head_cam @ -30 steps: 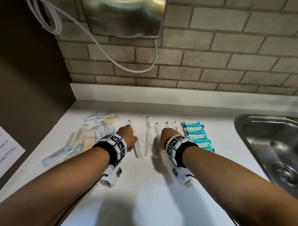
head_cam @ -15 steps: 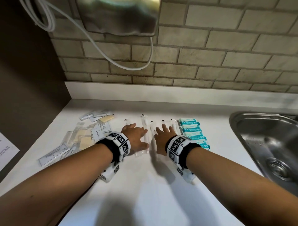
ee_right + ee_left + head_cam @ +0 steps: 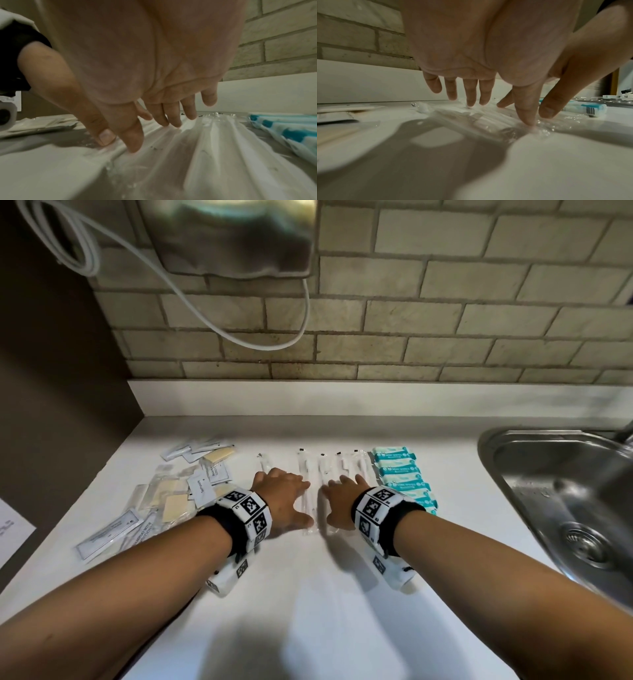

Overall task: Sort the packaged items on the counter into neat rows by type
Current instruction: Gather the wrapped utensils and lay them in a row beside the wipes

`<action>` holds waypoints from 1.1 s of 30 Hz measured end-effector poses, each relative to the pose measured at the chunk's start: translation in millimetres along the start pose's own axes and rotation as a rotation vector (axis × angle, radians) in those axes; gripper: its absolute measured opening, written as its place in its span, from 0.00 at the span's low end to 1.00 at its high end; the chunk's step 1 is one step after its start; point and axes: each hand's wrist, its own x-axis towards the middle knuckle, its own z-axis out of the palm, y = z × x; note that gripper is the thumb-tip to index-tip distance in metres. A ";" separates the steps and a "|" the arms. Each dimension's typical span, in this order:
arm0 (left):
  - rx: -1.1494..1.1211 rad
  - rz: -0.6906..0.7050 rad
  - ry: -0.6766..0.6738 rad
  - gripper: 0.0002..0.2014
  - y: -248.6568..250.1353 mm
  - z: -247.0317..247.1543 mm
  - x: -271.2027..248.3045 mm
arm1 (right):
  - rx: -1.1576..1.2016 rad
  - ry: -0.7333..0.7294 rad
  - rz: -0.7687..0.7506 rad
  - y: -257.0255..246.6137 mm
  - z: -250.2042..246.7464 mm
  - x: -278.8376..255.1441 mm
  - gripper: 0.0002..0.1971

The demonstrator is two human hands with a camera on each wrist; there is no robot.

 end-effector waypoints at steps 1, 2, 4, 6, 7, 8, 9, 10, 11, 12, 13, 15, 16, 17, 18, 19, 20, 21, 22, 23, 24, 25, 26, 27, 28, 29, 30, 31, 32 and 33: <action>0.008 0.002 0.001 0.41 0.2 0.4 -0.5 | 0.006 0.007 0.002 0.7 1.5 0.7 0.32; 0.011 0.003 0.000 0.41 0.2 0.7 -1.0 | 0.014 0.012 0.003 1.6 2.7 2.3 0.32; 0.021 -0.001 0.002 0.42 -0.4 2.5 -1.0 | 0.025 0.009 -0.002 3.3 4.1 4.5 0.34; 0.035 -0.009 0.011 0.43 -0.5 3.6 -0.2 | 0.033 0.001 -0.008 4.5 4.0 4.3 0.36; 0.044 -0.011 0.016 0.43 -0.4 4.0 0.4 | 0.039 0.001 -0.012 5.4 4.4 4.0 0.38; 0.050 -0.015 0.020 0.43 0.1 4.2 1.4 | 0.044 0.003 -0.015 6.7 4.8 4.1 0.38; 0.055 -0.019 0.021 0.43 0.6 4.4 2.1 | 0.047 0.006 -0.017 7.6 5.0 4.0 0.39; 0.056 -0.022 0.021 0.43 1.5 4.3 2.7 | 0.049 0.010 -0.018 8.6 5.2 4.2 0.39; 0.055 -0.024 0.020 0.42 2.2 4.3 3.3 | 0.048 0.014 -0.016 9.2 4.5 3.4 0.39; 0.055 -0.024 0.017 0.42 3.0 4.3 3.8 | 0.047 0.014 -0.012 9.8 3.5 2.5 0.39; 0.055 -0.023 0.009 0.42 3.6 3.8 4.6 | 0.047 0.012 -0.007 10.3 1.2 0.8 0.39; 0.054 -0.020 -0.014 0.43 4.1 2.1 5.8 | 0.056 -0.008 0.008 10.9 -2.7 -1.8 0.38; 0.053 -0.019 -0.021 0.43 4.5 1.4 6.2 | 0.065 -0.016 0.017 11.5 -3.5 -2.1 0.37; 0.051 -0.018 -0.023 0.43 4.7 0.9 6.4 | 0.076 -0.020 0.025 11.9 -4.0 -2.1 0.37; 0.049 -0.015 -0.023 0.43 5.0 0.8 6.6 | 0.090 -0.023 0.036 12.3 -3.6 -1.7 0.38; 0.045 -0.011 -0.021 0.43 5.1 0.8 6.9 | 0.101 -0.025 0.043 12.3 -3.5 -1.7 0.38; 0.042 -0.008 -0.019 0.42 5.1 1.0 7.2 | 0.107 -0.025 0.044 12.3 -3.3 -1.5 0.38; 0.040 -0.005 -0.018 0.43 4.7 1.5 7.5 | 0.104 -0.025 0.042 12.0 -3.0 -1.5 0.38; 0.038 -0.005 -0.019 0.43 4.2 2.1 7.8 | 0.099 -0.023 0.040 11.9 -2.5 -1.7 0.37; 0.033 -0.005 -0.018 0.43 3.6 2.8 7.9 | 0.091 -0.016 0.036 11.8 -2.5 -2.7 0.37; 0.028 -0.005 -0.016 0.43 3.0 3.4 7.9 | 0.083 -0.006 0.033 11.8 -2.1 -2.7 0.37; 0.022 -0.005 -0.015 0.43 2.5 3.9 7.9 | 0.075 0.001 0.030 11.7 -1.8 -2.9 0.37; 0.019 -0.005 -0.016 0.43 2.4 4.0 7.8 | 0.068 0.003 0.028 11.5 -1.6 -2.8 0.38; 0.017 -0.004 -0.018 0.43 2.3 3.9 7.6 | 0.062 0.004 0.026 11.1 -1.6 -2.9 0.38; 0.014 -0.003 -0.020 0.43 2.2 3.6 7.5 | 0.059 0.006 0.022 10.5 -1.6 -2.7 0.39; 0.012 -0.002 -0.022 0.43 2.2 3.3 7.6 | 0.057 0.011 0.018 10.0 -2.0 -3.0 0.39; 0.011 -0.001 -0.023 0.43 2.3 2.9 7.7 | 0.058 0.015 0.014 9.7 -2.3 -3.0 0.39; 0.009 -0.001 -0.023 0.43 2.6 2.7 7.5 | 0.059 0.019 0.013 9.2 -2.4 -3.1 0.40; 0.008 0.000 -0.021 0.43 2.9 2.3 7.4 | 0.063 0.022 0.012 9.2 -2.3 -2.7 0.39; 0.007 0.001 -0.019 0.43 2.9 2.4 7.2 | 0.066 0.023 0.011 8.6 -2.3 -2.2 0.39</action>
